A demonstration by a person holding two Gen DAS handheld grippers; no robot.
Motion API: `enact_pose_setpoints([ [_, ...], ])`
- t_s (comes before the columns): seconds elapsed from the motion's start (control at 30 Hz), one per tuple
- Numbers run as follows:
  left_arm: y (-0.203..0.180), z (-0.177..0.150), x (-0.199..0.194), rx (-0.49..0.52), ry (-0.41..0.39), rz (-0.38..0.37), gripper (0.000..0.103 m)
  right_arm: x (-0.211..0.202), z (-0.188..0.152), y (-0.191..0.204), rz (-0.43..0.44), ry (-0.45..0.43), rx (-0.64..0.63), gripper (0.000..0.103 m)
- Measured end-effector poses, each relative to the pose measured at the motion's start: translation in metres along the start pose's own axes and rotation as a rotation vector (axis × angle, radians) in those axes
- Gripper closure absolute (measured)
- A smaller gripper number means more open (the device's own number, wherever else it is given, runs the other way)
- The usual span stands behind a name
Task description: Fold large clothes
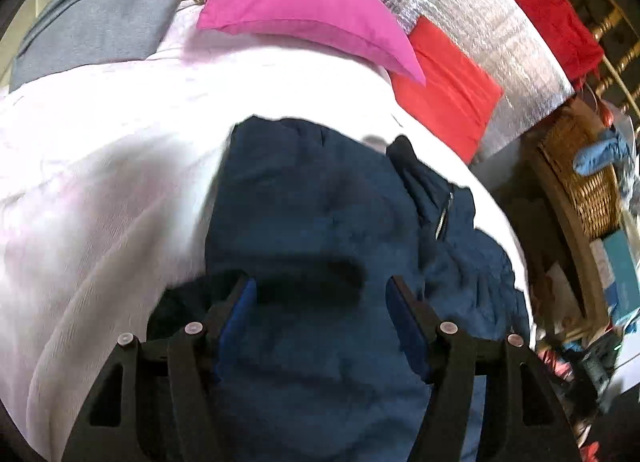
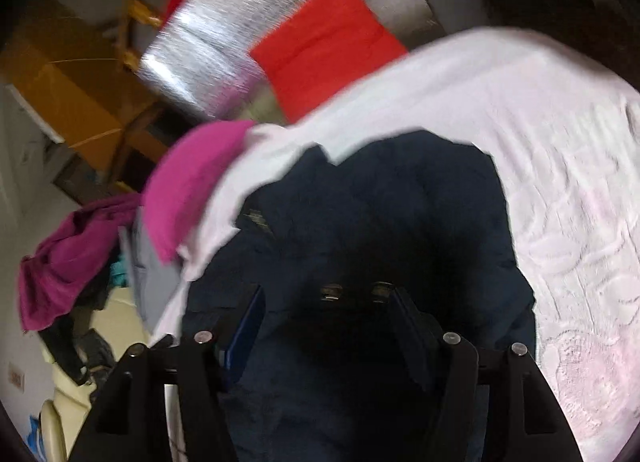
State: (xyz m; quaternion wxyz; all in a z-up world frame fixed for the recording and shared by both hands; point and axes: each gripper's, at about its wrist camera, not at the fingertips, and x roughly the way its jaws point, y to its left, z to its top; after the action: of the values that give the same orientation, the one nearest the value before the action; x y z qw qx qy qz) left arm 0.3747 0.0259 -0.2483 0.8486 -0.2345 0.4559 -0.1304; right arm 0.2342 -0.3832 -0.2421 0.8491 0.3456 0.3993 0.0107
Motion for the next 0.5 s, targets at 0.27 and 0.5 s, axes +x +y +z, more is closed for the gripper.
enact_pose_setpoints([
  [0.27, 0.008, 0.017, 0.027, 0.026, -0.004, 0.014, 0.051, 0.008, 0.020, -0.051, -0.017, -0.001, 0.131, 0.049],
  [0.5, 0.012, 0.011, 0.035, 0.062, 0.010, 0.037, 0.070, 0.037, 0.018, -0.047, 0.041, 0.139, 0.122, 0.066],
])
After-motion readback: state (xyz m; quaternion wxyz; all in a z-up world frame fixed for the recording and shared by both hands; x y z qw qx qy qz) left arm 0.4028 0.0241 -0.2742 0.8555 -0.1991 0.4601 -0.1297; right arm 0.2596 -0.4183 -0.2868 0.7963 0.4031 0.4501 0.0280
